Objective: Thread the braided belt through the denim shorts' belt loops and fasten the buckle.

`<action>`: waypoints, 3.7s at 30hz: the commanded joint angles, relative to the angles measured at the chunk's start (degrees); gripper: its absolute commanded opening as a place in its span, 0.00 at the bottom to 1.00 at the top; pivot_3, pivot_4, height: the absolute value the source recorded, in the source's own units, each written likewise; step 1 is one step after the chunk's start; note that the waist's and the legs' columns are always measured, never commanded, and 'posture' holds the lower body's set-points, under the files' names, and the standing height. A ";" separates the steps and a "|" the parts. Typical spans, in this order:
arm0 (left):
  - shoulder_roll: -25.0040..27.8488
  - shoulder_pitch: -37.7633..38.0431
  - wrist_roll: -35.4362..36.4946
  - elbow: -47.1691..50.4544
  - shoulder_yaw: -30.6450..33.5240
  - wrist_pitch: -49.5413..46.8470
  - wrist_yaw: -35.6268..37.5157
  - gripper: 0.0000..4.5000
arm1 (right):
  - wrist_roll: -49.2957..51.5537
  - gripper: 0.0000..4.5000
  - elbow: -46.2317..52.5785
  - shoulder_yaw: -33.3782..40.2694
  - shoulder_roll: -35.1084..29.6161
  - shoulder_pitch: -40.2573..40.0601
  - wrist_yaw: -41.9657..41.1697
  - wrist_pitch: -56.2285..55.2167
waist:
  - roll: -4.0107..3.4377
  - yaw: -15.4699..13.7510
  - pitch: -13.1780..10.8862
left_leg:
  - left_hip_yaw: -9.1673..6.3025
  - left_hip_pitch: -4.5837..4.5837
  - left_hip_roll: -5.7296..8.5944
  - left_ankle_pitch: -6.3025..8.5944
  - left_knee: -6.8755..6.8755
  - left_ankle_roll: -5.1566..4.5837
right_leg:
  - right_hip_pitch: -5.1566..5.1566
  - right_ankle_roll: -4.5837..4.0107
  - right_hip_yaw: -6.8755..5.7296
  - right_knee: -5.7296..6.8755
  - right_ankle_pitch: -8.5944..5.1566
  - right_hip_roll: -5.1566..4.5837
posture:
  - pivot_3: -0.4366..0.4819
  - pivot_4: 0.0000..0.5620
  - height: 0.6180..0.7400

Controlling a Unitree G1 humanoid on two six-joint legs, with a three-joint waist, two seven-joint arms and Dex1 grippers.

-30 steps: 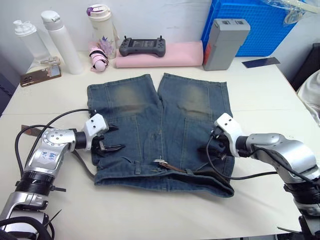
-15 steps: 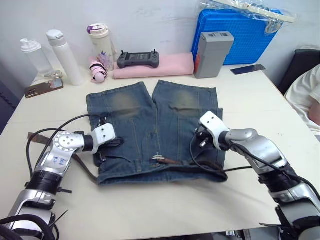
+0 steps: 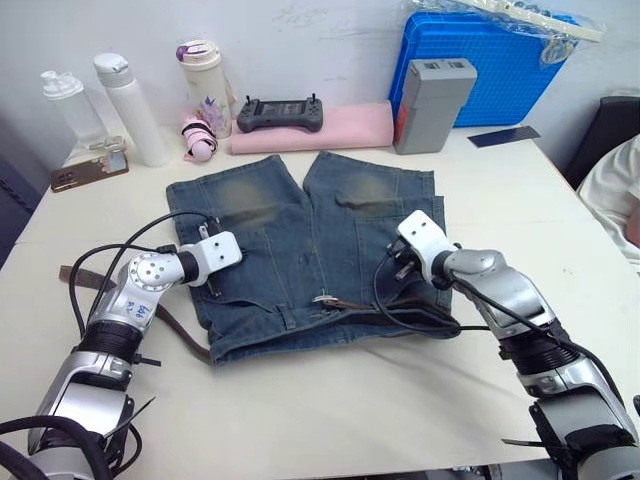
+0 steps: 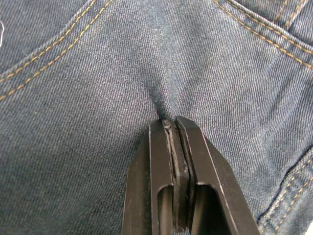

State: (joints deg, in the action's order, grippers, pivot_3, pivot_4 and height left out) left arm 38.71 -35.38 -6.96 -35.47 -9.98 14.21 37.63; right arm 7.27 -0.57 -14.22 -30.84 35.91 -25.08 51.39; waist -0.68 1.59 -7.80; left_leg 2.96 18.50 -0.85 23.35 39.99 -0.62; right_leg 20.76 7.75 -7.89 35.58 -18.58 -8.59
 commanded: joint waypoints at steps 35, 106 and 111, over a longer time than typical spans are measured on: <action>-11.08 23.21 6.82 61.90 39.01 -85.63 -30.23 0.98 | 36.15 1.00 37.63 14.39 -3.92 -14.29 -16.65 4.18 | 0.68 -1.50 -2.05 | -0.65 1.22 0.24 0.01 0.04 0.02 | 0.99 0.00 0.09 -0.11 0.00 0.21 | 0.48 0.27 1.00; 1.98 15.98 15.42 58.08 8.10 -17.73 8.72 0.47 | -10.23 0.00 32.97 -2.02 -6.12 -12.09 -14.25 -29.21 | 0.65 -1.29 -2.22 | -0.75 1.74 0.13 0.01 0.31 0.02 | 1.17 0.01 -0.43 -0.25 0.00 0.29 | 0.48 0.27 1.00; 3.68 19.31 28.40 62.09 12.37 -28.14 13.88 0.99 | -10.42 0.00 32.48 -1.82 -5.11 -12.24 -14.63 -28.65 | 0.65 -1.17 -2.22 | -0.83 1.73 0.15 0.01 0.32 0.02 | 1.22 0.00 -0.42 -0.14 0.00 0.24 | 0.48 0.27 1.00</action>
State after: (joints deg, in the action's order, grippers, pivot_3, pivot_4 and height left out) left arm 41.51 -16.58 17.11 23.54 0.43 -11.68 49.63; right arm -3.34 31.06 -17.55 -36.22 23.40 -39.70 22.70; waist -0.03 0.42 -10.02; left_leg 2.12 20.22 -0.71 23.36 40.31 -0.60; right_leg 21.99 7.75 -8.32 35.45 -18.58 -8.35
